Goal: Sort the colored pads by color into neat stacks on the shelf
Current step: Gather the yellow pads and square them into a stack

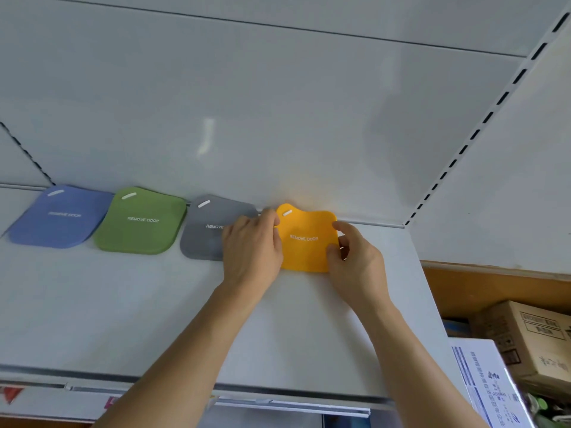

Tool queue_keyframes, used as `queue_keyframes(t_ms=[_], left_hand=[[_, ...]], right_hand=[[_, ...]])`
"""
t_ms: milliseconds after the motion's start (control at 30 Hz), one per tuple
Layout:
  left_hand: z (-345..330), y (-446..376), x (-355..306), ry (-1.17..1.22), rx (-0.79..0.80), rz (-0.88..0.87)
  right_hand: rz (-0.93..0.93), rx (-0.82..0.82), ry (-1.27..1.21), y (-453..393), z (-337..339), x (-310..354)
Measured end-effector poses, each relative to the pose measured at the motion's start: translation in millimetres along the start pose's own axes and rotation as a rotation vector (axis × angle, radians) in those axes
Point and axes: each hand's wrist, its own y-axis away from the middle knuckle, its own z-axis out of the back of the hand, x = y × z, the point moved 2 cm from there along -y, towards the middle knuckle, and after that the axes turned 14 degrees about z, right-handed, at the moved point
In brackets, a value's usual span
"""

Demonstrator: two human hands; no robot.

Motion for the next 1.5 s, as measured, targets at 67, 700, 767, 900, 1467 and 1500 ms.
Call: queue_keyframes(t_ms=[67,700,767,900,1467,1500], left_hand=[[1.3,-0.7,0.4,-0.006,-0.024,0.004],[-15.1,-8.6,15.7,-0.13,-0.042,-0.086],[-15.9,-7.4,16.7,-0.17,-0.044,-0.102],[-7.3,-4.1,18.0,-0.18,-0.043,-0.113],[6.7,-10.1,37.3,-0.126,0.183,-0.522],[6.8,-9.9,36.9,-0.124,0.192,-0.505]], right_hand=[[0.03,-0.022,0.013,-0.3,-1.7,-0.9],[0.126,-0.018,0.182,-3.1,-13.1,-6.5],[0.175,-0.028,0.267,-0.7,-17.1,-8.2],[0.21,0.027,0.436,2.3,-14.7,-13.0],[0.437,0.24,0.45,2.1,1.5,-28.4],[0.454,0.242,0.448,3.0,1.4,-28.8]])
